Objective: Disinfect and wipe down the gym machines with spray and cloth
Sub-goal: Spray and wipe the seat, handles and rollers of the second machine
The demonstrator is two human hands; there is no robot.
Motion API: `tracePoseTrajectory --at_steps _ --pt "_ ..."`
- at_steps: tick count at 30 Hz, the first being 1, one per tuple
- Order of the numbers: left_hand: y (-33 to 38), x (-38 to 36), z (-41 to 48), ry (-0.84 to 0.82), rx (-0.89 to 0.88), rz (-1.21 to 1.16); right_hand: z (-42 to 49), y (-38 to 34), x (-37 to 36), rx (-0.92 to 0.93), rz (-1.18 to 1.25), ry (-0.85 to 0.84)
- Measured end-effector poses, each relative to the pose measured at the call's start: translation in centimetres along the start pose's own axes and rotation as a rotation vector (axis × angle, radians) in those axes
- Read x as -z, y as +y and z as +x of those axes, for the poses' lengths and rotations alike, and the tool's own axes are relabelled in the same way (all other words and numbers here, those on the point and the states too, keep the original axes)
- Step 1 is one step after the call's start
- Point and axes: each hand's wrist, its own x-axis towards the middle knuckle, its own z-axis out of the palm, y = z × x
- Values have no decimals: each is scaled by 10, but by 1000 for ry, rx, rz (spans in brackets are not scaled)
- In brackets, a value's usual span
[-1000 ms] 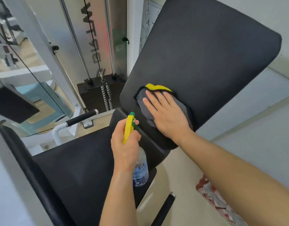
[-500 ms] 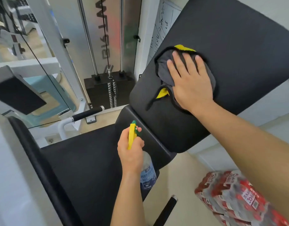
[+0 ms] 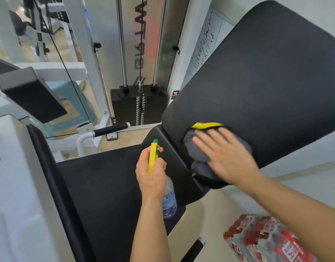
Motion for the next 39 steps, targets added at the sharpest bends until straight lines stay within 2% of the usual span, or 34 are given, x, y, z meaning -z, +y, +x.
tracePoseTrajectory --at_steps 4,7,10,15,17,19,24,29,33,39 --pt "3 -7 -5 -92 24 -48 25 82 39 -296 -100 124" --pt "2 -13 -8 -138 6 -44 63 82 44 -367 -70 160" --pt "-3 -18 -9 -151 -30 -32 84 53 30 -290 -41 164" --pt "-15 -5 -9 -182 19 -53 56 -23 -12 6 46 39" --pt "-21 3 -10 -197 97 -94 38 -41 -18 35 66 -24" --pt "-29 7 -14 -204 163 -124 30 -43 -18 -24 73 -29" --pt "-55 7 -24 -169 270 -144 39 -21 -7 -217 83 105" --pt "-83 8 -32 -127 409 -235 61 -4 -2 -335 103 453" --pt "-94 8 -36 -135 498 -255 46 -5 -6 -400 186 587" --pt "-101 7 -34 -167 489 -160 21 -18 -6 -397 262 555"
